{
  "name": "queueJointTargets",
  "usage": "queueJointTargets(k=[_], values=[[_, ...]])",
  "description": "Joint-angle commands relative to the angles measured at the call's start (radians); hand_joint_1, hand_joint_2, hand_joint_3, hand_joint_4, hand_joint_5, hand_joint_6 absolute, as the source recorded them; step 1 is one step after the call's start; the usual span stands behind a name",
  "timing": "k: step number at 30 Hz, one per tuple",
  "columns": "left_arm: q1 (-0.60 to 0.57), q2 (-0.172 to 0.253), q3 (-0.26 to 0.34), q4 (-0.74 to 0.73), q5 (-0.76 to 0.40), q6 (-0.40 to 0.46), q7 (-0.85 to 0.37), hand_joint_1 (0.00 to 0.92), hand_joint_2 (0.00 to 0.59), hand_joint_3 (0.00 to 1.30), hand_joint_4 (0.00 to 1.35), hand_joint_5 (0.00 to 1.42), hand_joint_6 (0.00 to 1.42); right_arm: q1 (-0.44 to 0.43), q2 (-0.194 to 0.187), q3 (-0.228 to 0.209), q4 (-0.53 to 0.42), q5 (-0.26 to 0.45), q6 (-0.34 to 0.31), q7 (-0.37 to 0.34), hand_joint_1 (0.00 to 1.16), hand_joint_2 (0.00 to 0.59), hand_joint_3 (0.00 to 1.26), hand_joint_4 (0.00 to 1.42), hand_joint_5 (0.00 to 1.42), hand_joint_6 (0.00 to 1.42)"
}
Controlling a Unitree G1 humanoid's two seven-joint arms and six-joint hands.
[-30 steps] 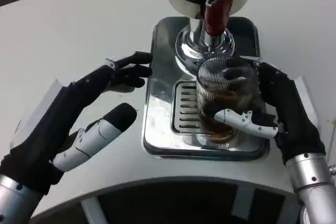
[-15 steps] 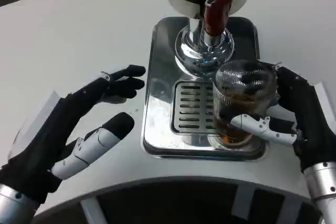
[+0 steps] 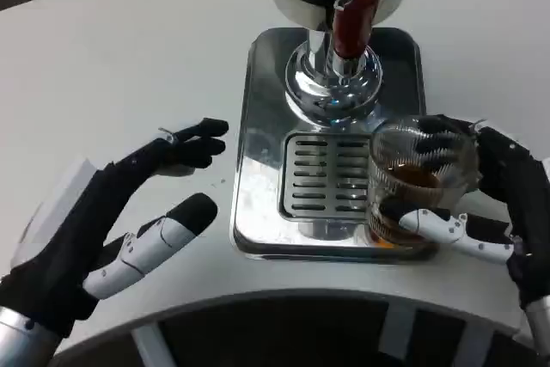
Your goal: Grasp the cup under the faucet to collect the drink, then remove the cup.
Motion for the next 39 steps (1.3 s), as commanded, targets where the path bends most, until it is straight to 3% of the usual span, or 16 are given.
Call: queueJointTargets(k=[1,11,24,39], values=[[0.007,0.019,0.008,0.013,0.024,-0.015,0.015,0.000,0.124,0.28,0.28,0.29,0.27,0.032,0.006,-0.013,-0.065,0.021,-0.023,-0.002,0.93,0.162,0.79,0.91,1.07,0.92],[-0.015,0.031,0.004,0.026,0.044,-0.007,0.026,0.000,0.124,0.27,0.26,0.26,0.23,0.102,0.017,-0.033,-0.178,0.031,-0.024,-0.004,0.93,0.154,0.82,0.95,1.12,1.01],[-0.013,0.079,-0.023,-0.033,0.140,0.046,0.002,0.000,0.125,0.22,0.15,0.14,0.14,0.220,0.012,-0.043,-0.329,0.061,-0.020,0.048,0.93,0.147,0.84,0.97,1.15,1.08],[0.013,0.110,-0.053,-0.112,0.166,0.105,-0.045,0.000,0.120,0.18,0.08,0.09,0.10,0.289,0.013,0.008,-0.430,0.079,-0.019,0.116,0.92,0.142,0.86,0.99,1.18,1.11]])
